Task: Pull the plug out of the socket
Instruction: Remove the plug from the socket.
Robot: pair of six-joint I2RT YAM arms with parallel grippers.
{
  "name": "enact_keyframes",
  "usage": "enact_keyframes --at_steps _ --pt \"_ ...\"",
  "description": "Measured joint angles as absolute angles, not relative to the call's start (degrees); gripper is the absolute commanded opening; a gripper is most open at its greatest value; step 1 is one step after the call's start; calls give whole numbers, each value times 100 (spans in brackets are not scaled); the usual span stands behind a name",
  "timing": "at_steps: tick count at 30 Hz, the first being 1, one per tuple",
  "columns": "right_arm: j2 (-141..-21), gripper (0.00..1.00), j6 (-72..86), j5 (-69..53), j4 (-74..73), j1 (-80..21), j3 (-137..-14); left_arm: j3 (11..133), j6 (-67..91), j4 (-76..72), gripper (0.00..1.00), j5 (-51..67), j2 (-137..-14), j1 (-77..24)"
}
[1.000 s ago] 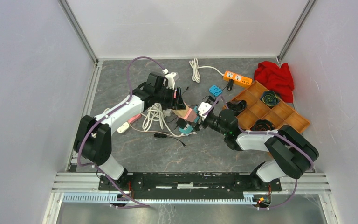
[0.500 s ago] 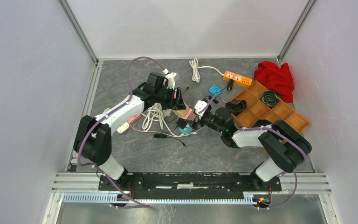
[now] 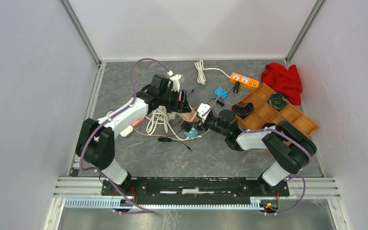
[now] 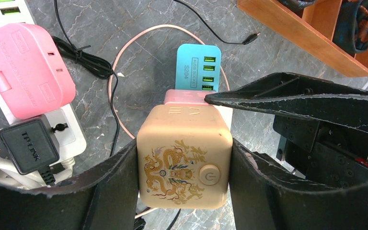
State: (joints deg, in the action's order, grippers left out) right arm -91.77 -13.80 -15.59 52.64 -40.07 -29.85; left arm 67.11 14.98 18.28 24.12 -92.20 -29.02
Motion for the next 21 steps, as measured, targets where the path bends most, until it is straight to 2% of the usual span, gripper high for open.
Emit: enact_keyframes --at_steps 5,9,12,21 --pt "-9179 20 -1400 -1586 5262 -4001 -2985 6711 1498 1828 2 2405 -9220 -2902" --pt "-9179 6 -1435 -1647 5262 -3972 -2985 6711 1498 1839 2 2386 -9205 -2902" --pt "-9179 0 -1446 -1787 5264 -3903 -2980 6711 1498 1852 2 2340 -9177 -2923" --pt "-9148 0 -1557 -2311 5564 -3712 -2770 6563 1616 1850 2 2263 -8993 -2978"
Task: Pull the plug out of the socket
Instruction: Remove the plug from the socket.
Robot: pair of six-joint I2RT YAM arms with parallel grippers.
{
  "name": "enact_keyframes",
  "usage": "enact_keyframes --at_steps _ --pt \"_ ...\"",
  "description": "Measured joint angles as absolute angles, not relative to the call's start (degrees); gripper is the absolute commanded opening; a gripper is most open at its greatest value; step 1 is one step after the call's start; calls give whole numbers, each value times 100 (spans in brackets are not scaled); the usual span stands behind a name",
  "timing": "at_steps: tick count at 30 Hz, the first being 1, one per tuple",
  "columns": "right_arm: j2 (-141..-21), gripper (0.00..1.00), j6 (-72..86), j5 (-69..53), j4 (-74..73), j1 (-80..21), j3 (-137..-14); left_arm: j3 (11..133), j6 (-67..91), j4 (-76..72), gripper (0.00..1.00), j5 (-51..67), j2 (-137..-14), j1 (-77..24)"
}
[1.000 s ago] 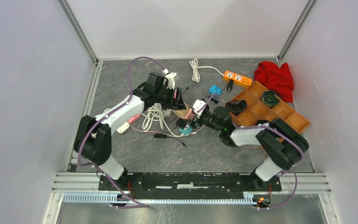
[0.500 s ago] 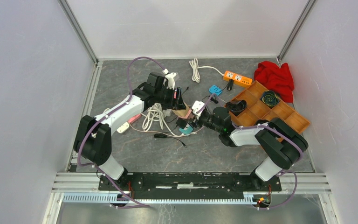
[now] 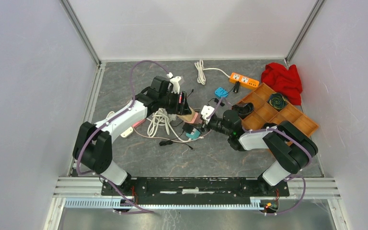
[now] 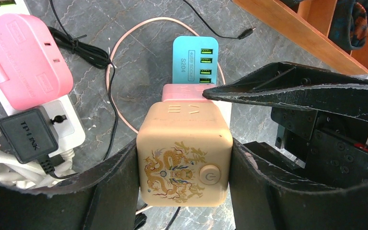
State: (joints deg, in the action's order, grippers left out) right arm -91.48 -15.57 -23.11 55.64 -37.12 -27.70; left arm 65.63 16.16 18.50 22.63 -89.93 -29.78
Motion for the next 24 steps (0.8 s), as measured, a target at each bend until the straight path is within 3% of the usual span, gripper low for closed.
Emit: enact_keyframes --at_steps 24 --pt "-9201 0 -1896 -2639 5898 -3693 -2644 6029 1909 1431 2 2421 -8617 -2825"
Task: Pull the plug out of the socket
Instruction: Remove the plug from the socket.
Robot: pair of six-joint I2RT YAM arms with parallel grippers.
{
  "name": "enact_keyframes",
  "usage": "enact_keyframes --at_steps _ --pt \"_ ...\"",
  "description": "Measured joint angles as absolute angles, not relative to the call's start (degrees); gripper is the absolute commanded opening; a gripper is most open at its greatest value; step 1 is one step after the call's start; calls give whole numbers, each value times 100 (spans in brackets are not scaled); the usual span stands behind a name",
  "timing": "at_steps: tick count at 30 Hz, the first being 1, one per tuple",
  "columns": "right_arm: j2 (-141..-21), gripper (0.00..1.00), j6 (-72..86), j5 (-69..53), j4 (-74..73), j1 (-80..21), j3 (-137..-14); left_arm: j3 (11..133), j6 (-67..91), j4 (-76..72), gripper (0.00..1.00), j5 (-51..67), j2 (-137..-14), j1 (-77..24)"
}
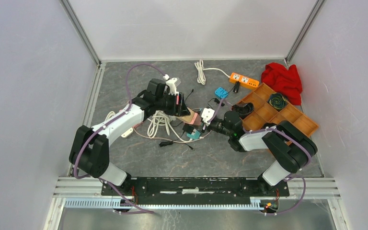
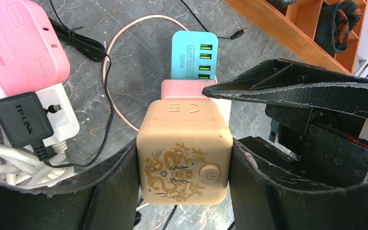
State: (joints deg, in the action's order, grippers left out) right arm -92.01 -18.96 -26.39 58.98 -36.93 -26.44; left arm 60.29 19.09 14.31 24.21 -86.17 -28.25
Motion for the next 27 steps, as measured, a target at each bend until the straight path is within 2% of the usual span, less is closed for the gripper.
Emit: enact_keyframes --at_steps 9,27 --pt "-9201 0 -1964 -2825 6084 -3699 -2720 5876 1907 1415 2 2204 -8182 -2829" --pt "-9310 0 -2010 -2910 6040 -3699 -2814 5745 1946 1308 2 2324 -8136 -2749"
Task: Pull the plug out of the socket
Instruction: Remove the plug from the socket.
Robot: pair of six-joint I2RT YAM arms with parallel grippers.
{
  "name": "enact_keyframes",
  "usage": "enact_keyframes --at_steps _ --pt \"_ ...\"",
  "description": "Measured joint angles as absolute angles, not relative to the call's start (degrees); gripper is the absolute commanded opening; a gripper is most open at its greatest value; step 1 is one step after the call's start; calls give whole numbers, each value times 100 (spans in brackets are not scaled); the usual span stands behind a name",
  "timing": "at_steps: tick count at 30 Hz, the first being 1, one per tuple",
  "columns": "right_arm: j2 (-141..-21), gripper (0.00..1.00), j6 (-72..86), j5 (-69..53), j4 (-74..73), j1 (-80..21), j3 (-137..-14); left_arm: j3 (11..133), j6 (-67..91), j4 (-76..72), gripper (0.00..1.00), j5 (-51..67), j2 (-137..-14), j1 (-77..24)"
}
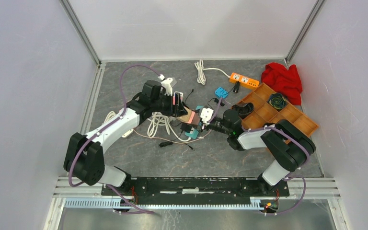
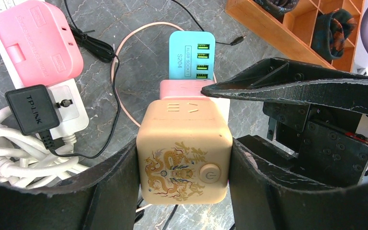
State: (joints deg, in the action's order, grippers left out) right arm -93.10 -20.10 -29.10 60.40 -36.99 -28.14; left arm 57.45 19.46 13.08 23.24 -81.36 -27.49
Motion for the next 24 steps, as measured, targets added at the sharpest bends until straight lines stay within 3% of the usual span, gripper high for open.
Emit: enact_keyframes --at_steps 24 --pt "-9487 0 -2134 -2958 5828 -3701 -2919 5953 1629 1852 2 423 -8003 -3649"
